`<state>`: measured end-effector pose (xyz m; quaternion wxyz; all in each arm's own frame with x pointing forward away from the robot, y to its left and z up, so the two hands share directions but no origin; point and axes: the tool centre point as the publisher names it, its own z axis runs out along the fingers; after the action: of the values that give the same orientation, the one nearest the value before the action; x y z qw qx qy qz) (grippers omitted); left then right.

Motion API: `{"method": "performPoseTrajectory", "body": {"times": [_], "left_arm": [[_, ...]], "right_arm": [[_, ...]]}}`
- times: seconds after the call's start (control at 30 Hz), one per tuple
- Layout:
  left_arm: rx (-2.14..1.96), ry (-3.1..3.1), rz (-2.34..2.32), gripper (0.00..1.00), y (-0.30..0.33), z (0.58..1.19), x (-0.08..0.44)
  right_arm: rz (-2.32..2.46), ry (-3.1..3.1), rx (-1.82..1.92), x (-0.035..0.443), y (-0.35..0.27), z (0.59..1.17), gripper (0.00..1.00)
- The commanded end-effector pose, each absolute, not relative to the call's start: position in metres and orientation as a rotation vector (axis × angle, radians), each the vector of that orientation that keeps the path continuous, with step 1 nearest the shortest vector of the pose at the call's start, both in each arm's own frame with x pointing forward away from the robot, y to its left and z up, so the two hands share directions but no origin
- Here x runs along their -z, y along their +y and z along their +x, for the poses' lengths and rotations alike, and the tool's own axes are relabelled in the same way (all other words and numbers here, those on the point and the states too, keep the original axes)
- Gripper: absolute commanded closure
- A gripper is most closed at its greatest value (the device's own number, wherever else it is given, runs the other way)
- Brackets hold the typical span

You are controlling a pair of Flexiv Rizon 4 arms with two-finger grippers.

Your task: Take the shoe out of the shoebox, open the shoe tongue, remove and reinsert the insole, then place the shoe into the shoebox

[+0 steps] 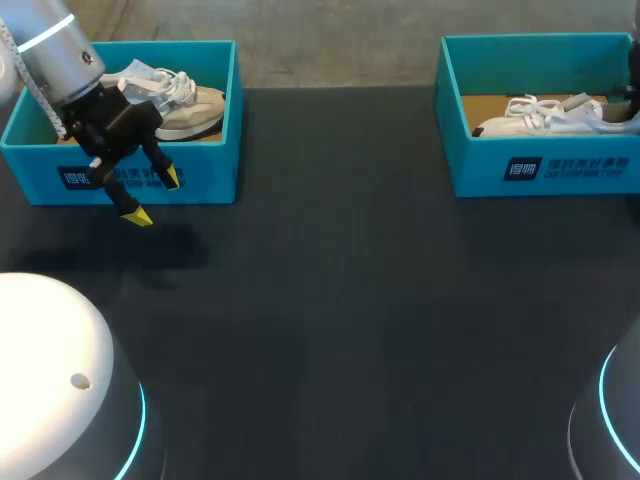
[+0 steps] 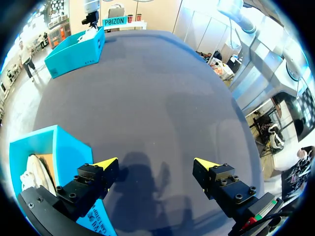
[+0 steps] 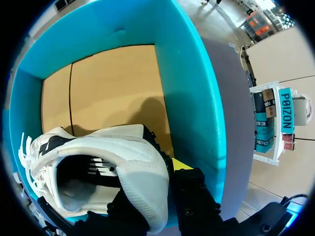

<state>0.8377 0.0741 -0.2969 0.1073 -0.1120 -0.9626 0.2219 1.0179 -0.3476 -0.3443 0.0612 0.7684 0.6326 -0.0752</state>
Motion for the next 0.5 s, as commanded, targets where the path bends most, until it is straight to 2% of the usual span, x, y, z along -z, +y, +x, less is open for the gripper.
{"method": "performPoseTrajectory", "body": {"times": [0.03, 0.5], "left_arm": [[-0.655, -2.833, -0.332, 0.0, 0.075, 0.838, 0.297], [-0.655, -2.833, -0.332, 0.0, 0.075, 0.838, 0.297]], "right_arm": [[2.326, 1.924, 0.218, 0.349, -0.348, 1.019, 1.0], [2.305, 1.969, 0.206, 0.366, -0.342, 1.027, 1.0]]}}
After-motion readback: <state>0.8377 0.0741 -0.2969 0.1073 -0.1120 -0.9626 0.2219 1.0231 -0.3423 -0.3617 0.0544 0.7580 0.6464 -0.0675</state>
